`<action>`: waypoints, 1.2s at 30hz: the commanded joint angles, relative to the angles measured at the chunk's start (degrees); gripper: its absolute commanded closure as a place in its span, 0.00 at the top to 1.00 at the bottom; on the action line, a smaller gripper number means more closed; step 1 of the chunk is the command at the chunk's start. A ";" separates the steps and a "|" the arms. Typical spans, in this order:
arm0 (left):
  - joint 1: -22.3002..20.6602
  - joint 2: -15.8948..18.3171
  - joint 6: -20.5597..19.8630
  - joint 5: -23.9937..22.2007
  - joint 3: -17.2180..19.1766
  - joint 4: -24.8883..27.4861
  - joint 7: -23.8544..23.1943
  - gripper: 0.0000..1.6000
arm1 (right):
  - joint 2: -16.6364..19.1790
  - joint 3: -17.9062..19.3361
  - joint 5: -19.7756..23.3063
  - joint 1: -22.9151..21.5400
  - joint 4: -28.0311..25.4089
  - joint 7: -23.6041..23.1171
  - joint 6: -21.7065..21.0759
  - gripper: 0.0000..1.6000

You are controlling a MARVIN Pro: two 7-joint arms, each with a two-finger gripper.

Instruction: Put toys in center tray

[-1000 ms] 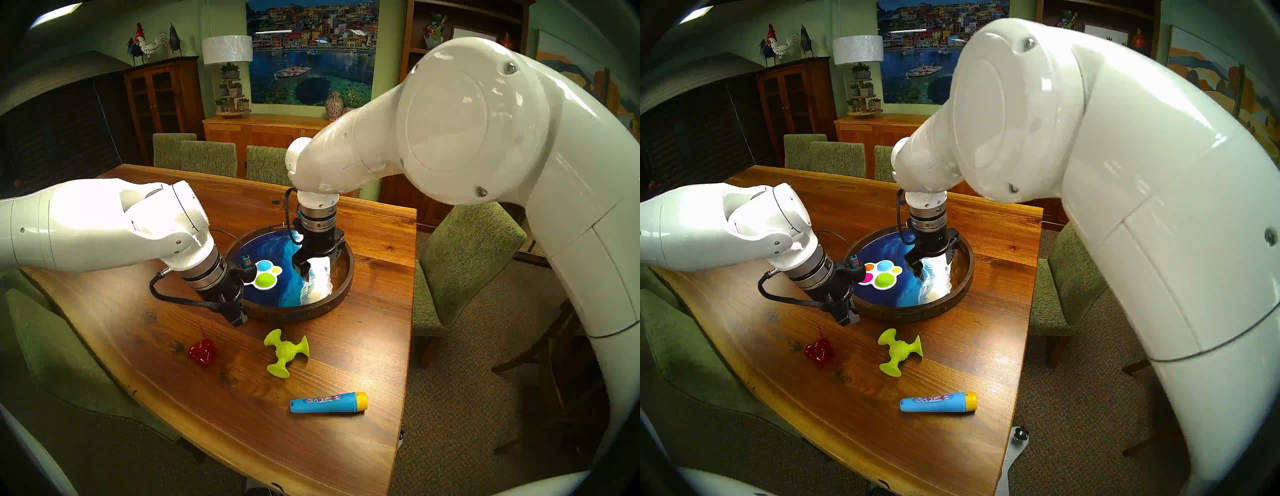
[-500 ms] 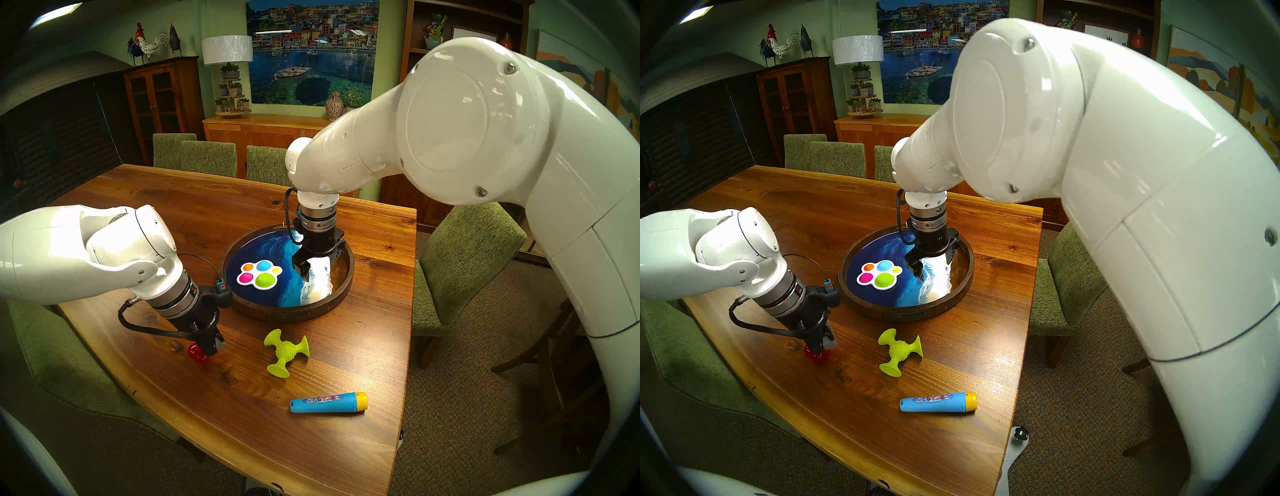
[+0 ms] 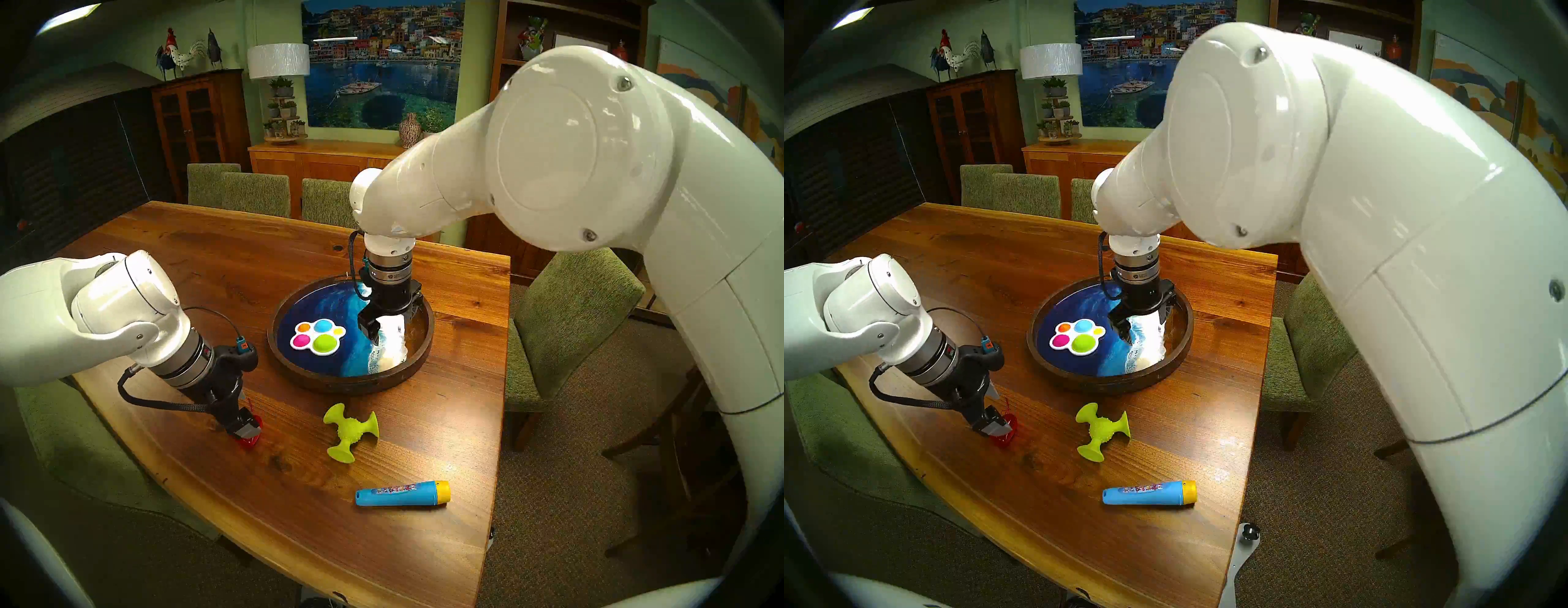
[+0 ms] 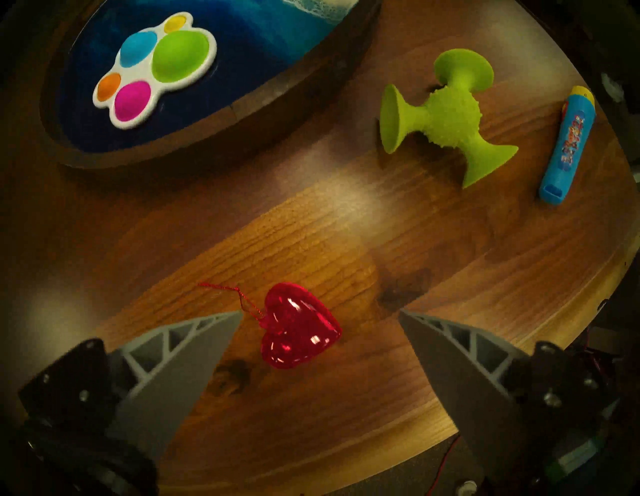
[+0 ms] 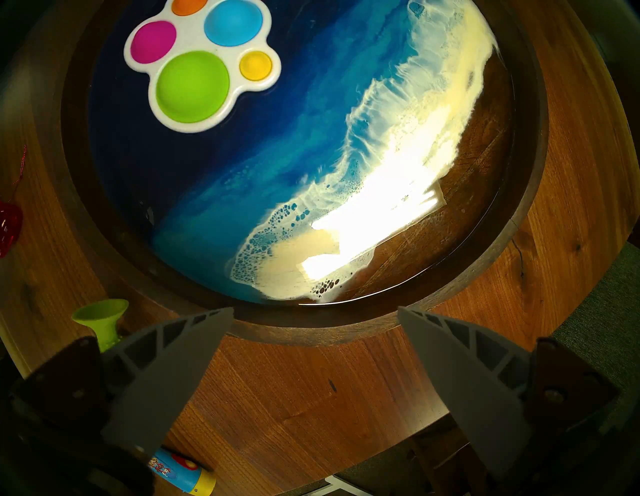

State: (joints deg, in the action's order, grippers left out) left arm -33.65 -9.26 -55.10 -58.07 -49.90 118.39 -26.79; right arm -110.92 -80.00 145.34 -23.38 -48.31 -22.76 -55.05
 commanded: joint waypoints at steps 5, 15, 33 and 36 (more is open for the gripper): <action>-7.09 2.28 0.10 6.85 -3.92 -0.22 -5.48 1.00 | 0.33 0.04 0.00 -1.81 1.02 -0.07 0.05 1.00; -9.08 3.22 0.10 14.41 -7.77 -0.07 -9.52 1.00 | 0.34 0.05 -0.04 -1.84 1.03 -0.13 0.05 1.00; -3.89 -3.95 0.10 5.99 -6.64 -0.74 -2.82 1.00 | 0.34 0.05 -0.06 -1.85 1.03 -0.15 0.05 1.00; -2.32 -5.77 0.10 3.67 -6.04 -1.61 -1.21 1.00 | 0.34 0.05 -0.05 -1.84 1.03 -0.14 0.05 1.00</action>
State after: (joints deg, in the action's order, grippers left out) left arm -37.84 -10.56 -55.09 -50.48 -58.06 117.72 -30.70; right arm -110.91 -79.99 145.32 -23.40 -48.31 -22.79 -55.05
